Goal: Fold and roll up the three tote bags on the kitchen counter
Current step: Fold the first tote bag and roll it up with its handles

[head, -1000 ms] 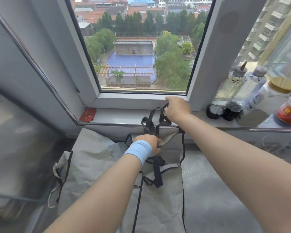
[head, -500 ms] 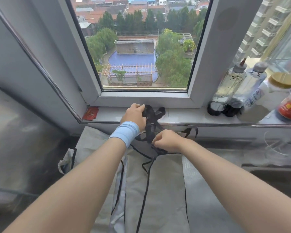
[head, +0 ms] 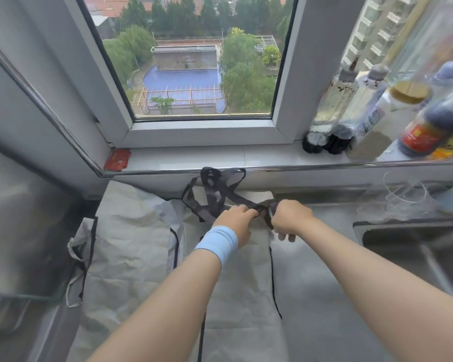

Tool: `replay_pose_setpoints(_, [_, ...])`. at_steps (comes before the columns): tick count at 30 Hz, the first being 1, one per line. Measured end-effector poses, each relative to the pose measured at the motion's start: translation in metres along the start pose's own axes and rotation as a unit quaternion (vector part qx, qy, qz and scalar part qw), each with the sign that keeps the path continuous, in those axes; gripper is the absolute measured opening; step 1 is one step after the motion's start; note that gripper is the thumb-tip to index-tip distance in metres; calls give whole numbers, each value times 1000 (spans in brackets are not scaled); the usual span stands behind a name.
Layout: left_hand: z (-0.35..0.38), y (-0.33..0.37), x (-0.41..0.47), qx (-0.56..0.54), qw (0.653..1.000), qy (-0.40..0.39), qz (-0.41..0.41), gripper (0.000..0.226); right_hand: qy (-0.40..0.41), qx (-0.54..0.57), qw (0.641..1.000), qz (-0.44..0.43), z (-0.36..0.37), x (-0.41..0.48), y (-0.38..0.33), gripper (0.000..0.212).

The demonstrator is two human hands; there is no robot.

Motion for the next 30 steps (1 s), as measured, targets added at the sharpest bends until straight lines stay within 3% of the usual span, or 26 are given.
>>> replay_pose_setpoints(1, [3, 1, 4, 10, 1000, -6, -9, 55, -42, -10, 999, 28, 6, 0, 8, 24])
replay_pose_setpoints(3, [3, 6, 11, 42, 999, 4, -10, 48, -30, 29, 999, 25, 11, 11, 16, 30])
replay_pose_setpoints(5, [-9, 14, 14, 69, 994, 73, 33, 29, 9, 172, 983, -69, 6, 25, 4, 38])
replay_pose_setpoints(7, [-15, 24, 16, 60, 986, 121, 102, 19, 11, 362, 921, -146, -8, 33, -15, 57])
replay_pose_setpoints(8, [-13, 29, 19, 69, 983, 103, 136, 21, -4, 440, 884, -156, -17, 35, -22, 65])
replay_pose_setpoints(10, [-2, 34, 29, 120, 977, 32, 171, 32, 16, 489, 860, -145, -34, 38, -25, 69])
replay_pose_setpoints(13, [10, 20, 49, 206, 971, -38, 118, 58, 161, 409, 895, -78, -43, 45, 3, 48])
replay_pose_setpoints(15, [10, 7, 59, 229, 969, -67, 60, 59, 204, 340, 918, -12, -31, 48, 26, 27])
replay_pose_setpoints(17, [7, -5, 65, 207, 974, -94, 2, 54, 156, 254, 954, 34, -3, 51, 36, 23])
replay_pose_setpoints(20, [5, -10, 72, 130, 987, -79, -42, 39, 10, 159, 986, 56, 48, 55, 31, 24])
replay_pose_setpoints(23, [13, -4, 78, 59, 997, -30, -48, 29, -8, 149, 987, 55, 77, 56, 19, 20])
replay_pose_setpoints(26, [18, 11, 78, 15, 999, -7, -38, 34, -11, 153, 988, 31, 82, 56, 15, 13])
replay_pose_setpoints(30, [23, 24, 71, 43, 998, -20, -52, 22, -139, 104, 984, -36, 84, 43, 30, 19])
Point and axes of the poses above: each hand's wrist, its own x-axis towards the middle knuckle, its own z-axis out of the palm, y = z × x, the point moved 5 cm from there along x, towards the middle knuckle, and after that the axes turned 6 degrees about -x, right-handed, at the moved point
